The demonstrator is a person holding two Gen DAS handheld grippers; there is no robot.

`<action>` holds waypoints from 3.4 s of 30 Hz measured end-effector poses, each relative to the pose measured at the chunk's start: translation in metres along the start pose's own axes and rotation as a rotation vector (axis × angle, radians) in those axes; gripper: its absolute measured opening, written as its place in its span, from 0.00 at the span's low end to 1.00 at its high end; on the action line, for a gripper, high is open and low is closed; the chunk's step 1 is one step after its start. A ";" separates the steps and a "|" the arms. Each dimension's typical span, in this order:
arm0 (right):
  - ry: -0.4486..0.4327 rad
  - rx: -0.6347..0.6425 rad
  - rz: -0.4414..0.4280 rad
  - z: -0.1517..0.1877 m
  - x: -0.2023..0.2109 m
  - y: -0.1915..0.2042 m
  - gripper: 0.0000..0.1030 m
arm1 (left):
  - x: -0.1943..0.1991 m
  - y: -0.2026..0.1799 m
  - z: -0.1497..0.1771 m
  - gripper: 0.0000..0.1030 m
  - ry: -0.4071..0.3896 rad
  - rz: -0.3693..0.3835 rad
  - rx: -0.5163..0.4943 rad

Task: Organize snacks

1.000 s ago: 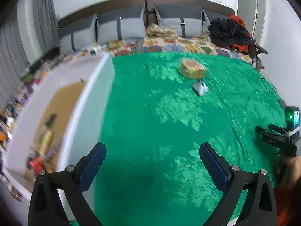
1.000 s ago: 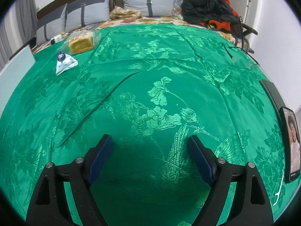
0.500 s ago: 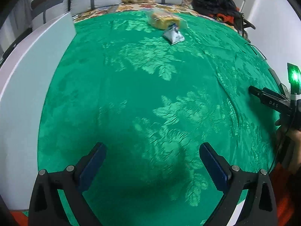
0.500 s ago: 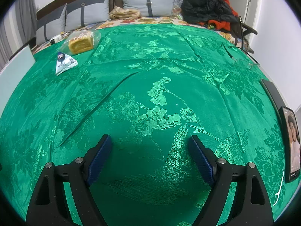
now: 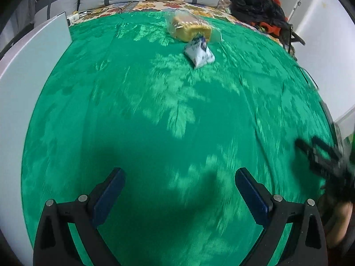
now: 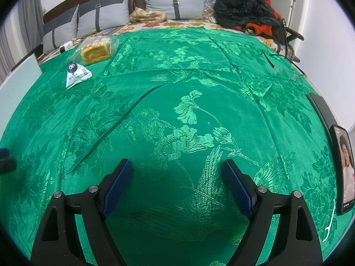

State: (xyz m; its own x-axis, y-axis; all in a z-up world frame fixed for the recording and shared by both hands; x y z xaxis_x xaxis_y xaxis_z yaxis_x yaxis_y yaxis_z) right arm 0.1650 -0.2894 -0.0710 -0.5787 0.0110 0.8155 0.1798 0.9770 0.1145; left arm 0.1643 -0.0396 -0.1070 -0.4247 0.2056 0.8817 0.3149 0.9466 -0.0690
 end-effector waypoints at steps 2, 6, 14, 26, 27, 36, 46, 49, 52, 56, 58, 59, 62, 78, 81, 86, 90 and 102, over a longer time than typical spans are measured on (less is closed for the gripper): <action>0.000 0.000 -0.003 0.000 0.000 0.000 0.84 | -0.008 -0.001 -0.017 0.96 -0.013 0.009 0.021; 0.002 -0.001 -0.007 0.000 0.000 0.000 0.85 | -0.024 -0.003 -0.053 0.96 -0.058 0.025 0.047; 0.005 0.002 -0.011 0.000 -0.001 0.001 0.87 | -0.064 0.004 -0.129 0.96 -0.134 0.016 0.082; 0.005 0.004 -0.012 0.000 -0.001 0.001 0.88 | -0.091 0.010 -0.149 0.50 -0.185 -0.148 -0.070; 0.006 0.004 -0.012 0.000 -0.001 0.002 0.88 | -0.088 0.013 -0.145 0.50 -0.185 -0.146 -0.070; 0.006 0.005 -0.012 0.000 -0.002 0.002 0.88 | -0.032 0.072 -0.081 0.49 -0.172 -0.151 -0.061; 0.006 0.005 -0.013 0.000 -0.001 0.002 0.88 | -0.016 0.101 -0.027 0.51 -0.162 -0.188 -0.031; 0.006 0.005 -0.014 0.000 -0.001 0.002 0.88 | -0.022 0.098 -0.021 0.58 -0.174 -0.219 -0.056; 0.006 0.005 -0.014 0.000 -0.001 0.002 0.88 | -0.024 0.100 -0.021 0.75 -0.159 -0.237 -0.048; 0.006 0.005 -0.014 0.000 -0.001 0.002 0.88 | -0.032 0.116 -0.019 1.00 -0.121 -0.245 0.027; 0.006 0.005 -0.014 0.000 -0.001 0.002 0.88 | -0.032 0.115 -0.019 1.00 -0.118 -0.251 0.022; 0.006 0.005 -0.014 0.000 -0.001 0.002 0.88 | -0.032 0.116 -0.018 1.00 -0.119 -0.249 0.023; 0.005 0.005 -0.014 0.000 -0.001 0.002 0.88 | -0.032 0.116 -0.018 1.00 -0.119 -0.249 0.023; 0.005 0.006 -0.015 0.000 -0.002 0.002 0.88 | -0.032 0.116 -0.018 1.00 -0.118 -0.249 0.023; 0.005 0.006 -0.015 -0.001 -0.002 0.002 0.88 | -0.032 0.116 -0.018 1.00 -0.118 -0.249 0.023; 0.005 0.006 -0.015 -0.001 -0.002 0.001 0.88 | -0.032 0.116 -0.018 1.00 -0.118 -0.249 0.023; 0.005 0.006 -0.015 -0.001 -0.002 0.002 0.88 | -0.032 0.116 -0.018 1.00 -0.118 -0.249 0.023; 0.011 0.061 -0.189 -0.114 0.009 0.095 0.88 | -0.032 0.116 -0.018 1.00 -0.118 -0.249 0.024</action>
State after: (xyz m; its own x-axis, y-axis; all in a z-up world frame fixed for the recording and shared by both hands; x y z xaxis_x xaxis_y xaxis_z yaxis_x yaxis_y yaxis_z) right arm 0.2672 -0.2211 0.0119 -0.5892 -0.1754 0.7887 0.0204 0.9726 0.2315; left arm 0.2298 0.0596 -0.1347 -0.5830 -0.0078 0.8124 0.1692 0.9769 0.1308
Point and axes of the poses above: each gripper's, at about its wrist camera, not at the fingertips, and x roughly against the way its jaws point, y to its left, z to its underside, the point moved 4 cm from there along -x, roughly the way its jaws point, and after that the axes turned 14 degrees about -x, right-handed, at the moved point
